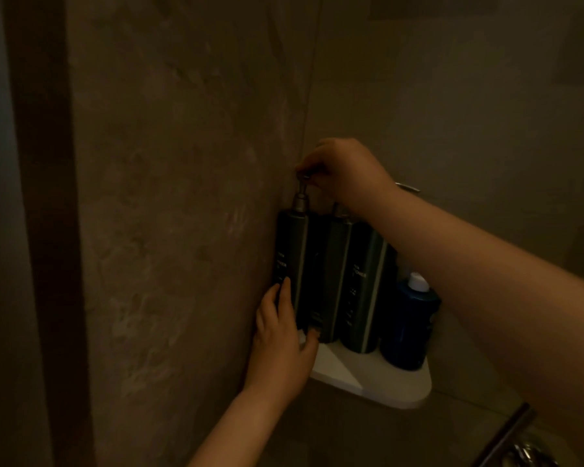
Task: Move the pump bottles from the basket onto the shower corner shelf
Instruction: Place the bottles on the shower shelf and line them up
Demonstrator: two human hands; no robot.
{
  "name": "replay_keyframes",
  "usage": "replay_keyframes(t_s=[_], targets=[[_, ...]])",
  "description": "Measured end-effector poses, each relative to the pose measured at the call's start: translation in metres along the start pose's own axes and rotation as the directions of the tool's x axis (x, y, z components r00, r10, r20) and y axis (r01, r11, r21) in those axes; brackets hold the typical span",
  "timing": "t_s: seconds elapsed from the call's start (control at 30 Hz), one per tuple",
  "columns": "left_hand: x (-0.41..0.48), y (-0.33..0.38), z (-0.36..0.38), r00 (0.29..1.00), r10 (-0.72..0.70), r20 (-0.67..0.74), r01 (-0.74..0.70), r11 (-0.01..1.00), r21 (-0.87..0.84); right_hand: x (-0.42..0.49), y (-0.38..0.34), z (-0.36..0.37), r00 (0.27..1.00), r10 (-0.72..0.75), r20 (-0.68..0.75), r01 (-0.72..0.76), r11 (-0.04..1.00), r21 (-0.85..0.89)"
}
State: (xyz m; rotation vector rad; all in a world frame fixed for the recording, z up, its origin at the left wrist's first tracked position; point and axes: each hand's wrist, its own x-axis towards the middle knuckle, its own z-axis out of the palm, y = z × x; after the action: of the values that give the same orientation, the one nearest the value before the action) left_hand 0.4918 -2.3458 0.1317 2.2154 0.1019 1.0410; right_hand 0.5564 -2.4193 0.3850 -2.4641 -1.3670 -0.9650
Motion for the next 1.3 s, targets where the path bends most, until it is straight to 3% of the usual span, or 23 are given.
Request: replay_keyframes(t_s=[0.53, 0.9, 1.13, 1.3], targets=[[-0.021, 0.010, -0.018, 0.996, -0.014, -0.087, 0.010, 0.999, -0.041, -0.031, 0.002, -0.016, 0.988, -0.099, -0.122, 0.126, 0.962, 0.244], [-0.028, 0.016, -0.020, 0.999, -0.050, 0.004, 0.049, 0.959, -0.278, -0.043, 0.003, -0.026, 0.982, -0.144, -0.120, 0.178, 0.918, 0.353], [-0.027, 0.012, -0.015, 0.997, -0.074, -0.018, 0.066, 0.957, -0.282, -0.043, -0.003, -0.033, 0.993, -0.108, -0.051, 0.120, 0.911, 0.395], [-0.027, 0.011, -0.009, 0.989, -0.059, -0.135, 0.049, 0.996, -0.077, -0.038, -0.007, -0.034, 0.995, -0.098, -0.029, 0.102, 0.943, 0.316]])
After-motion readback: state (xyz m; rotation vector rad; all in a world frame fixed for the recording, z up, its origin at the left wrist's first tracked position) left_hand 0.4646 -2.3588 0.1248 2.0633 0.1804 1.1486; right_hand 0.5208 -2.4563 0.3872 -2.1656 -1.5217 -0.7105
